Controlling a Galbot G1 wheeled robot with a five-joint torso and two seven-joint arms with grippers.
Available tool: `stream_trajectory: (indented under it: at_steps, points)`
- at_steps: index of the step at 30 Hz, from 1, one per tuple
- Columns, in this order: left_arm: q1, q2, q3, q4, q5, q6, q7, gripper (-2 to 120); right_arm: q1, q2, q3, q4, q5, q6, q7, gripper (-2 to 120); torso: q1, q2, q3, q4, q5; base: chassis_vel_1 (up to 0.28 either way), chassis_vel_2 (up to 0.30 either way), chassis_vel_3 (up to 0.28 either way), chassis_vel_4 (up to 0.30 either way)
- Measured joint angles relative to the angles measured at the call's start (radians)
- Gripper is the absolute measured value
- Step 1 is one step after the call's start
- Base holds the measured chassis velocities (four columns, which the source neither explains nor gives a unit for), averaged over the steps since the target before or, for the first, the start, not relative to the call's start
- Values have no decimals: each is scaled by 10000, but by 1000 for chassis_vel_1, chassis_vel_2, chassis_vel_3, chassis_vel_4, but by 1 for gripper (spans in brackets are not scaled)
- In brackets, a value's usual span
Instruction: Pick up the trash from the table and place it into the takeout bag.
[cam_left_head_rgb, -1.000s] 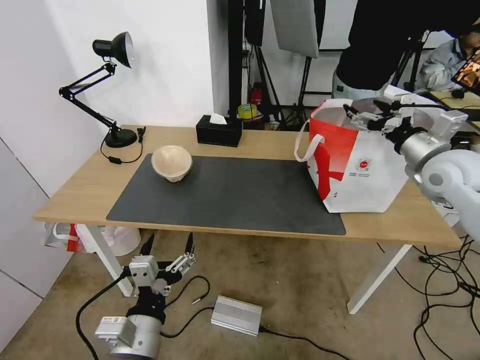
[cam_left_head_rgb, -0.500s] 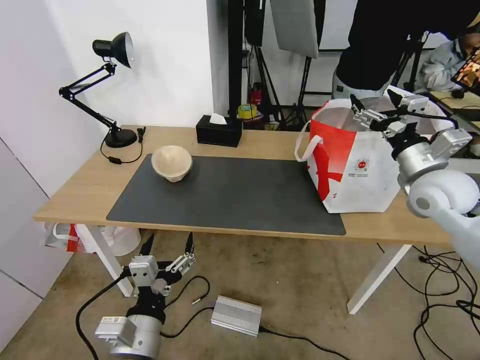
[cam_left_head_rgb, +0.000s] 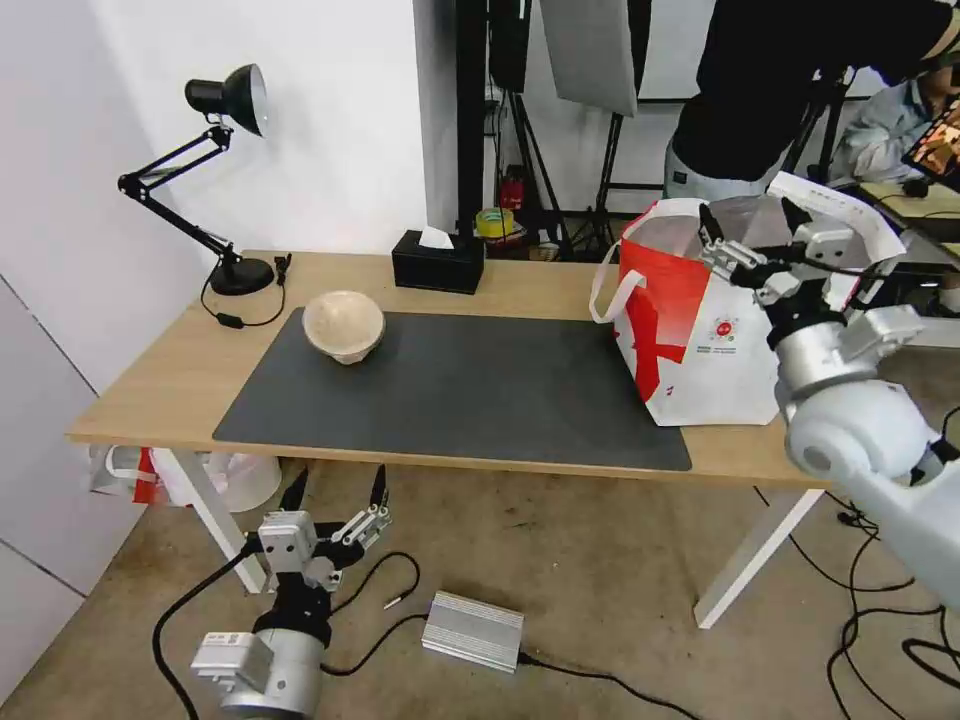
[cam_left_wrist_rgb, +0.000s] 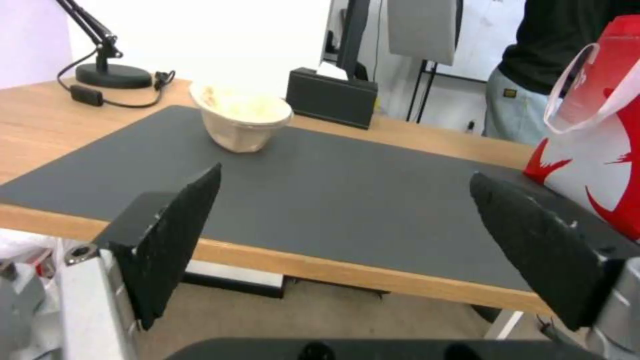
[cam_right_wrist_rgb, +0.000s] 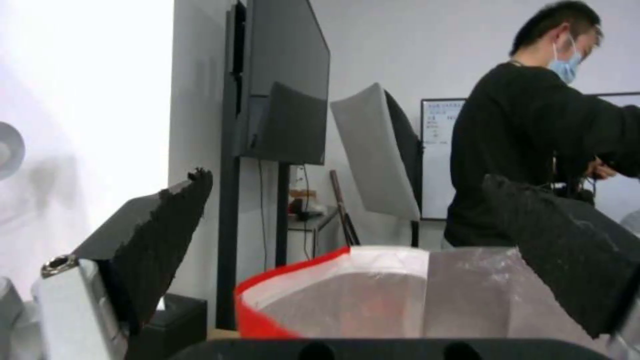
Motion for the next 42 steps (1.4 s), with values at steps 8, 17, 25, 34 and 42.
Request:
stream_trajectory:
  at_steps: [8,17,25,34,42]
  points:
    - [31,7,-28,-12,-4,-68,-4,100,-1412,314,647,917,-525,16,550,100,0,0,0,0,0,0,0,0,0]
    - [73,12,-76,-42,-11,-120,1,100,-2994,533,1234,1750,-934,117,730,100,0,0,0,1,0,0,0,0,0]
    - [112,-7,-70,-139,-2,-126,-1,100,-4242,614,1787,2110,-1156,203,713,100,0,-1,0,0,0,0,0,0,0]
    - [181,-15,-63,-237,16,-126,0,100,-5361,735,2401,2523,-1358,284,678,100,1,-1,0,1,0,0,0,0,0]
    - [229,-9,-52,-298,26,-129,1,100,-6175,829,2784,2813,-1623,221,678,100,1,-1,0,0,0,0,0,0,0]
